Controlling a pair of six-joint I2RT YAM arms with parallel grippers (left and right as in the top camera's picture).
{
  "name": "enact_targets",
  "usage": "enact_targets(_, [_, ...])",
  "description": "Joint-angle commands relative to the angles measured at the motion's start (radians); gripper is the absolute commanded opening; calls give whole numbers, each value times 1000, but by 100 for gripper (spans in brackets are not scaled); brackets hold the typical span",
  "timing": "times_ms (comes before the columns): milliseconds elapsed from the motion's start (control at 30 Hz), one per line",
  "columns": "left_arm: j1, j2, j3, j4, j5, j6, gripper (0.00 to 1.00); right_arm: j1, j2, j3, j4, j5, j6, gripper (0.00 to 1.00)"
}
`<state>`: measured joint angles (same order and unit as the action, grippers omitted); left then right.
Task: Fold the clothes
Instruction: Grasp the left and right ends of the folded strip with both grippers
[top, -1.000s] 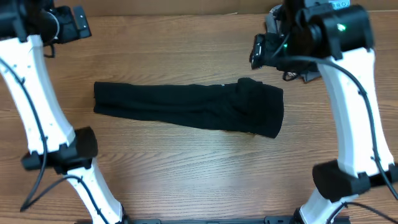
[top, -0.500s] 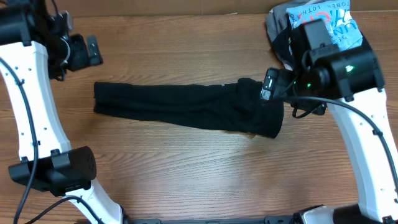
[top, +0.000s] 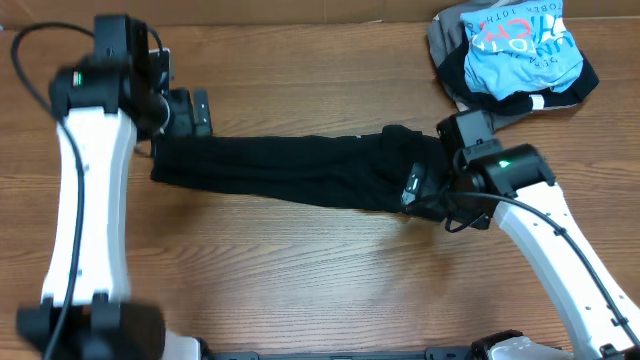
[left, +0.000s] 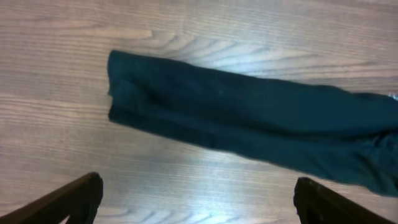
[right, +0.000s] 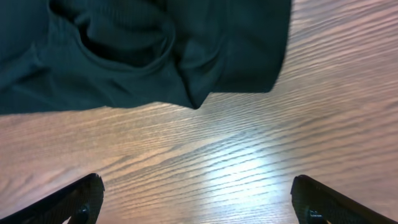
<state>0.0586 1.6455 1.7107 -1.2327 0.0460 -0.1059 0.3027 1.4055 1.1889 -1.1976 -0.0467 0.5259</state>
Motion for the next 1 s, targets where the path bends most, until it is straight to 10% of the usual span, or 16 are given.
enact_targets(0, [21, -136, -228, 122, -28, -24, 100, 5, -24, -6, 46, -53, -77, 100])
enact_targets(233, [57, -114, -488, 413, -19, 61, 100, -11, -23, -6, 97, -53, -90, 100])
enact_targets(600, [261, 218, -449, 651, 280, 283, 100, -11, -23, -6, 90, -53, -89, 100])
enact_targets(967, [264, 362, -449, 778, 254, 293, 100, -11, -23, -6, 89, -53, -89, 100])
